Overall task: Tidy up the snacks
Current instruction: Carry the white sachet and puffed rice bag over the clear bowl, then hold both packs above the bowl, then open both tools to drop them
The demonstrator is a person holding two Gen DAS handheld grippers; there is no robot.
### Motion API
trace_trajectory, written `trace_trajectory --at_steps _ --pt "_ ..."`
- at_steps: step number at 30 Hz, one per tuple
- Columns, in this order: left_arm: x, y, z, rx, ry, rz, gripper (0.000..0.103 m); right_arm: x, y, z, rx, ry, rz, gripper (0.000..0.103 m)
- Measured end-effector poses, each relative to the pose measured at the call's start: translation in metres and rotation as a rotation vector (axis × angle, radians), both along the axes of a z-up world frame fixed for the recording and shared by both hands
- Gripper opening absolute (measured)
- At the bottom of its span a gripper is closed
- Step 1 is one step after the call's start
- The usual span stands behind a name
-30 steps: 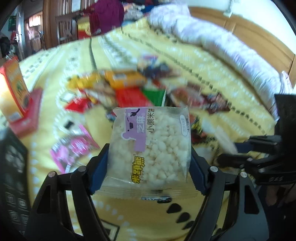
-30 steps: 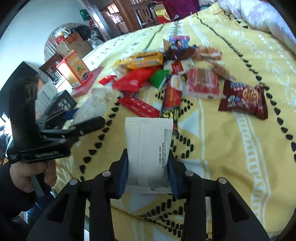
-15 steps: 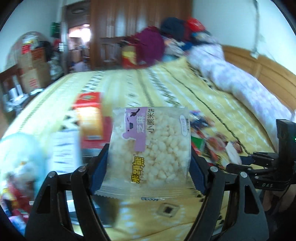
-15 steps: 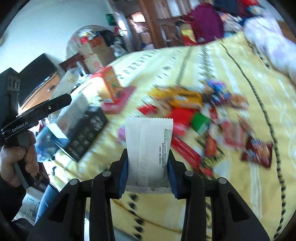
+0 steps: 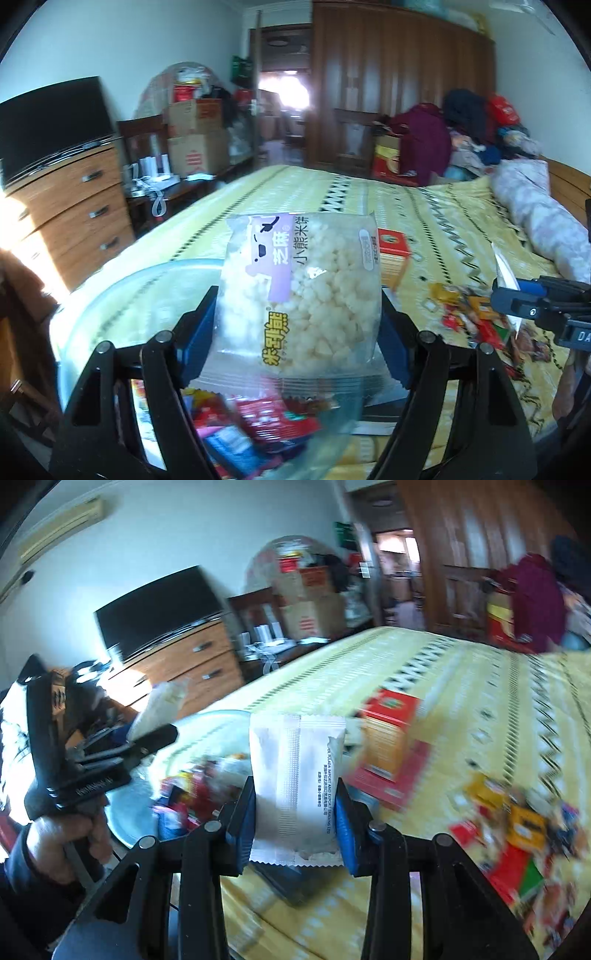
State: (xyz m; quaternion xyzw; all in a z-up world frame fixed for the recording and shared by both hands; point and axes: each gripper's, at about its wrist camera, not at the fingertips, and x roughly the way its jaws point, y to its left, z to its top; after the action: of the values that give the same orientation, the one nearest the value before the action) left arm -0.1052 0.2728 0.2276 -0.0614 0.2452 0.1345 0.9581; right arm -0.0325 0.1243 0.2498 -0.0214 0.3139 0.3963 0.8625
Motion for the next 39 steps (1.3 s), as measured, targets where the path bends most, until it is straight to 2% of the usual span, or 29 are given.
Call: trace_trajectory --at_steps 8,14,39 --pt "-0.01 0.041 -0.016 -0.054 0.021 0.121 0.078 -0.005 0.111 0.006 -0.025 0.021 0.158 0.042" --pt "-0.018 0.055 -0.022 -0.091 0.028 0.145 0.078 -0.007 0.157 -0.001 -0.055 0.037 0.208 0.042" --pt "-0.018 0.063 -0.021 -0.101 0.033 0.139 0.078 0.002 0.168 -0.016 -0.072 0.074 0.225 0.042"
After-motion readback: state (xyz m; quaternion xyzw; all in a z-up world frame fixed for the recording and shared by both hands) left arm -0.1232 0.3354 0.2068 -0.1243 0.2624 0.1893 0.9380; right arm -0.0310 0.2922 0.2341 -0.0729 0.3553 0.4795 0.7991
